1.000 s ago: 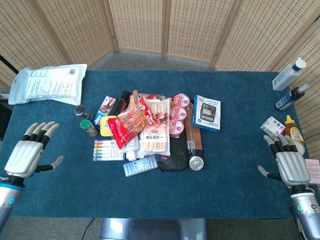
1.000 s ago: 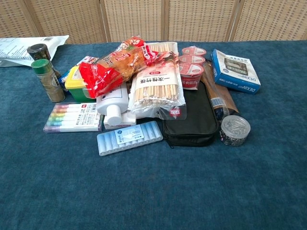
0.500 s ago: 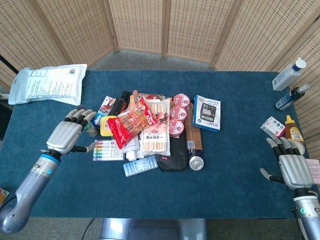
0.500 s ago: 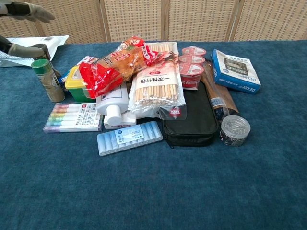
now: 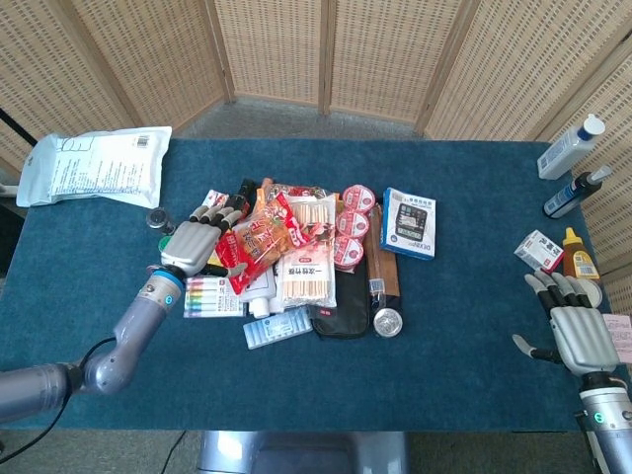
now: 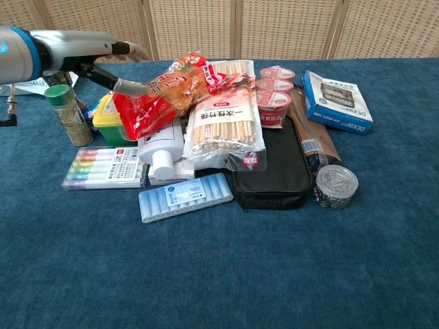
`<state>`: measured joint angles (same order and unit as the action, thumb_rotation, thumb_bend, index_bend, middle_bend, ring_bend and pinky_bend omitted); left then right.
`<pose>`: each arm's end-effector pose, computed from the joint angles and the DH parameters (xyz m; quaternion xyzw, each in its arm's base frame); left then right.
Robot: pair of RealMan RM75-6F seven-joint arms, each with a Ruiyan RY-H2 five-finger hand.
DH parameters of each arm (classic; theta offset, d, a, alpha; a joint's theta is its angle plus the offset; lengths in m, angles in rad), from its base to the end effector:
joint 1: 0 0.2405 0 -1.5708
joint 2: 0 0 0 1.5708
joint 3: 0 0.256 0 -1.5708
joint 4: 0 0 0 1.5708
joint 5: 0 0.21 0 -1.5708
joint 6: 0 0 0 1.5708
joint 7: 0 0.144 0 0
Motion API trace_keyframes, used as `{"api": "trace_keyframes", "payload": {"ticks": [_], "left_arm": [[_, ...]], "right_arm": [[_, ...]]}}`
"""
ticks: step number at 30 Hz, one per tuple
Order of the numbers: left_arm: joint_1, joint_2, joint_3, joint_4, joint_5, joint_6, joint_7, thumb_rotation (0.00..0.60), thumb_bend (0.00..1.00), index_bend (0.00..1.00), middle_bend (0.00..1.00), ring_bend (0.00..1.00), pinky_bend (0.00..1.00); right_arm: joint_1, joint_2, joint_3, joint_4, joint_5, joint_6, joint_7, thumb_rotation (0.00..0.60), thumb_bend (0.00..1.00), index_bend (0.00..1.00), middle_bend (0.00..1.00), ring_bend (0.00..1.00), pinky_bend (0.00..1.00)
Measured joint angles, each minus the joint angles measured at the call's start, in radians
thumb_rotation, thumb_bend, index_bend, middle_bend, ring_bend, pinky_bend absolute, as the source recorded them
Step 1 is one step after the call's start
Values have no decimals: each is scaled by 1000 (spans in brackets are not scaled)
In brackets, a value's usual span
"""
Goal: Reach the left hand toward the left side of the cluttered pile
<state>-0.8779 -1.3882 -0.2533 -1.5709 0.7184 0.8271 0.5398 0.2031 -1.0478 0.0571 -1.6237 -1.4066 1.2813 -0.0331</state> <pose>-0.1322 0.3855 0.0259 -0.7378 -0.4098 -0.3015 0.4436 -0.3140 -0.2181 0.1618 0.6382 -0.4011 0.3252 0.5710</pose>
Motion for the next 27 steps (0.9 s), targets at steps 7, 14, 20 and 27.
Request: {"api": "trace_keyframes", "payload": {"ticks": [7, 14, 20, 27], "left_arm": [[-87, -122, 0, 163, -56, -62, -15, 281, 270, 0, 0, 0, 0], [-153, -236, -8, 300, -81, -104, -60, 600, 343, 160, 123, 524, 33], [-154, -282, -33, 335, -36, -40, -138, 600, 378, 453, 409, 783, 251], [-107, -232, -54, 279, 30, 11, -226, 600, 379, 547, 522, 858, 320]], "right_arm": [[-7, 20, -5, -15, -4, -1, 19, 465, 268, 0, 95, 0, 0], [-12, 27, -10, -19, -6, -6, 41, 468, 270, 0, 98, 0, 0], [-15, 29, -13, -17, -14, -5, 59, 468, 270, 0, 100, 0, 0], [-12, 27, -12, -17, -15, -14, 73, 466, 270, 0, 100, 0, 0]]}}
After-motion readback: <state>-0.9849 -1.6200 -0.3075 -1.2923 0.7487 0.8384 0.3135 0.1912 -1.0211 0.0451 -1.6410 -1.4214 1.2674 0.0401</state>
